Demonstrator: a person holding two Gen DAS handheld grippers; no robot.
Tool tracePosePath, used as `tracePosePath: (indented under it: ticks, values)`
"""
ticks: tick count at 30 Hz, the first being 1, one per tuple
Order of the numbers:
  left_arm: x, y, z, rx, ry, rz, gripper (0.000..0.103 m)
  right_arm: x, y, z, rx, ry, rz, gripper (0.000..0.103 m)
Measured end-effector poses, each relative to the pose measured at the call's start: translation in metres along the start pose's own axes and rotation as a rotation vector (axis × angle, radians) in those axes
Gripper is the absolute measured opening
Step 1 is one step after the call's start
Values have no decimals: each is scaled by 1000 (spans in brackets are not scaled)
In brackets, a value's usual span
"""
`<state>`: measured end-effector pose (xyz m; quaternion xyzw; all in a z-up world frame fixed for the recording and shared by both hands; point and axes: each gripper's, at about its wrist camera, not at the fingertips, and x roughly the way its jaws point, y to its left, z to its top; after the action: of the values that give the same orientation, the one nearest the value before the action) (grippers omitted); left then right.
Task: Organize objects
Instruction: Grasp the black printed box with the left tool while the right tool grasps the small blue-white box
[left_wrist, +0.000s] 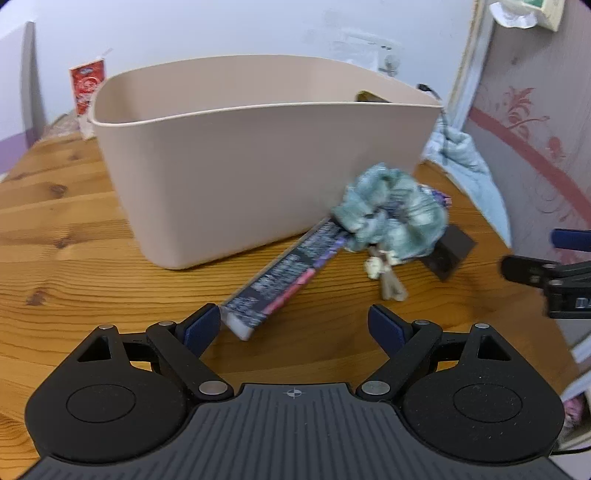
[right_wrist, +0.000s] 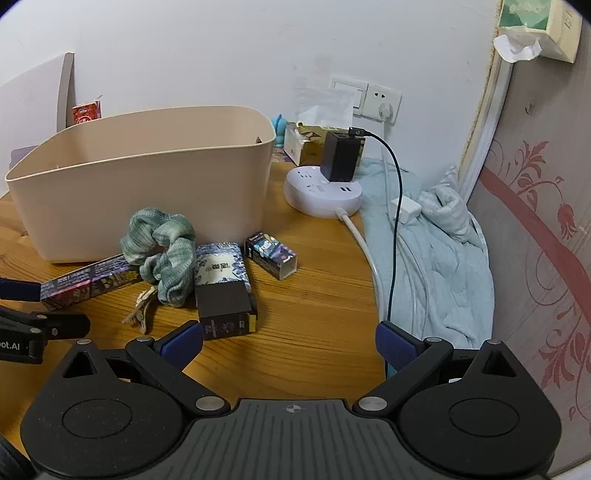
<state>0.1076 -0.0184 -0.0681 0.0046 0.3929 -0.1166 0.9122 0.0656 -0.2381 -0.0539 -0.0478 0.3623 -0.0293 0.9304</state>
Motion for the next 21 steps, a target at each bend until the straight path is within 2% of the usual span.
tracePosePath:
  ticks: [3, 7, 13, 18, 21]
  values:
    - [6, 9, 0, -33, 5, 37, 89, 0, -1, 0, -3, -6, 1, 101]
    - [10, 14, 0, -39, -11, 48, 89, 7, -5, 2, -23, -27, -6, 101]
    - [13, 8, 5, -24, -41, 11, 89, 37, -20, 11, -37, -44, -15, 101]
    - [17, 1, 12, -18, -39, -26, 88, 67, -31, 19, -34, -17, -2, 96]
    - [19, -4, 16, -16, -46, -28, 88, 78, -32, 22, -58, -30, 17, 94]
